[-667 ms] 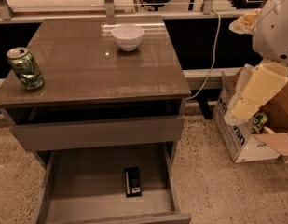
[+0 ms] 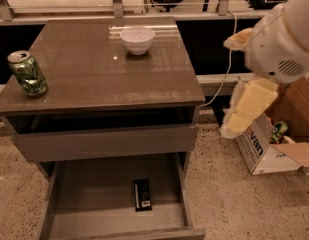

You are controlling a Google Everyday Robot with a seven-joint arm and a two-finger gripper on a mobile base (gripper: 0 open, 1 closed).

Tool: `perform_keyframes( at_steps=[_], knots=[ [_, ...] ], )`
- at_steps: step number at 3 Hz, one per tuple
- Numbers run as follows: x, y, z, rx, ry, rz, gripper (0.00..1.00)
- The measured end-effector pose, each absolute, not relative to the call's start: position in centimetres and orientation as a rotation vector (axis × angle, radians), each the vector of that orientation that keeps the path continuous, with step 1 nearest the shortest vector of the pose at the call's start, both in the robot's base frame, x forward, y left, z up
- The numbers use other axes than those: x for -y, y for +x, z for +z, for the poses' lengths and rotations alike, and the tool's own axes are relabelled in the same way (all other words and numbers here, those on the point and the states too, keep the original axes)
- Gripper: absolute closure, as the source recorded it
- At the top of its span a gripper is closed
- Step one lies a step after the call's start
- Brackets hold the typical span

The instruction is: Pick rxbar chocolate from middle drawer and place on counter

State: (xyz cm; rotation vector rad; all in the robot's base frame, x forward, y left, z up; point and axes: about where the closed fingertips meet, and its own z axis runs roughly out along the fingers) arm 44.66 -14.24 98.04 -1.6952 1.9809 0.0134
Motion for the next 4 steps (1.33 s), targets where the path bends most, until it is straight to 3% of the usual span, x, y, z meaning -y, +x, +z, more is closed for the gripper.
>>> perform_keyframes(
  at_steps=[1, 4],
  knots=[
    [9.7, 49.0, 91.7, -1.936, -1.708, 0.2, 0.0],
    [7.9, 52.1, 88.1, -2.038, -1.578, 0.277, 0.0]
  ],
)
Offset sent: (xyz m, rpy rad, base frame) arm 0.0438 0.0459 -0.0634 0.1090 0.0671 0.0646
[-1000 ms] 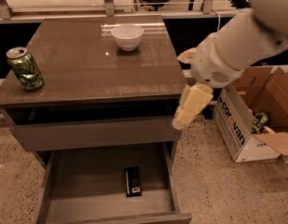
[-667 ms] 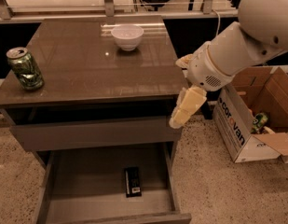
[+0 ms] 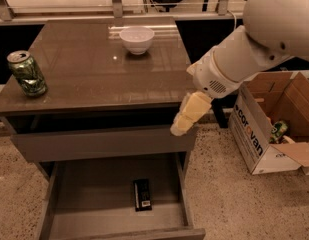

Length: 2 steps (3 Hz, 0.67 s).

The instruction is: Pick rxbar chocolate from middle drawer and place on counter

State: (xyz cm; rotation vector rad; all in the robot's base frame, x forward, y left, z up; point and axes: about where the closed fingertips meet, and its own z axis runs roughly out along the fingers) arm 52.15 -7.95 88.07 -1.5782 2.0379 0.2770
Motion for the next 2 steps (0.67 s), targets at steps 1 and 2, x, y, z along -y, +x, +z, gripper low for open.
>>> perform_keyframes(
  at_steps=[1, 2],
  knots=[
    [6.4, 53.3, 87.0, -2.148, -1.53, 0.161, 0.0],
    [3.4, 54.1, 86.3, -2.204, -1.586, 0.0, 0.0]
  ],
)
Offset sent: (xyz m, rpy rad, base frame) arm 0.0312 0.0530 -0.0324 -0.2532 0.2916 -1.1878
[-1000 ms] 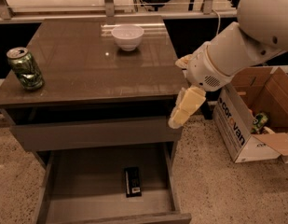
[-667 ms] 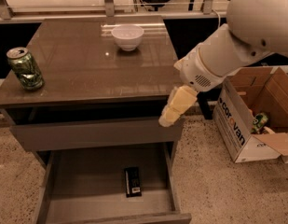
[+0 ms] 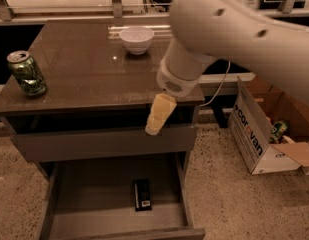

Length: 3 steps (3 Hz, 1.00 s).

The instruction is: Pick rxbar chocolate from middle drawer and place on counter

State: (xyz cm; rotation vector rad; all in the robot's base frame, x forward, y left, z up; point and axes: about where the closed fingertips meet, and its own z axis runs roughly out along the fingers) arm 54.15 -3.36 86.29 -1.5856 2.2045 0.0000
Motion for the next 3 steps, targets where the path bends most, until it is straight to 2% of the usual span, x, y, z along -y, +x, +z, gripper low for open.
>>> perform_keyframes(
  at_steps=[1, 3],
  knots=[
    [2.83, 55.31, 85.64, -2.328, -1.535, -0.221, 0.0],
    [2.27, 55.83, 85.15, -2.377, -1.456, -0.218, 0.0]
  ],
)
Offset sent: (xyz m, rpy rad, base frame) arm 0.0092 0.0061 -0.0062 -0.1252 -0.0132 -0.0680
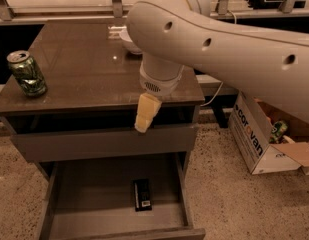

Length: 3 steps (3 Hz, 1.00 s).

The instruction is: Pick rxbar chocolate from middle drawer and place on counter

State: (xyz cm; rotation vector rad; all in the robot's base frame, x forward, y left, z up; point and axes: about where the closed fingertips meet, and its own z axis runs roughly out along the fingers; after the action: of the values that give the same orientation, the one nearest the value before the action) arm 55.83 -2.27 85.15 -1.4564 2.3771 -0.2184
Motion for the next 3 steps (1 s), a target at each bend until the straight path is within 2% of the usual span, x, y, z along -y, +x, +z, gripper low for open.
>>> perform_keyframes(
  at_steps=[2, 3],
  knots=[
    [1.8, 53.5, 82.9, -2.659, -1.173, -0.283, 0.0],
    [2.1, 51.1, 82.6, -2.78, -0.901, -0.28, 0.0]
  ],
)
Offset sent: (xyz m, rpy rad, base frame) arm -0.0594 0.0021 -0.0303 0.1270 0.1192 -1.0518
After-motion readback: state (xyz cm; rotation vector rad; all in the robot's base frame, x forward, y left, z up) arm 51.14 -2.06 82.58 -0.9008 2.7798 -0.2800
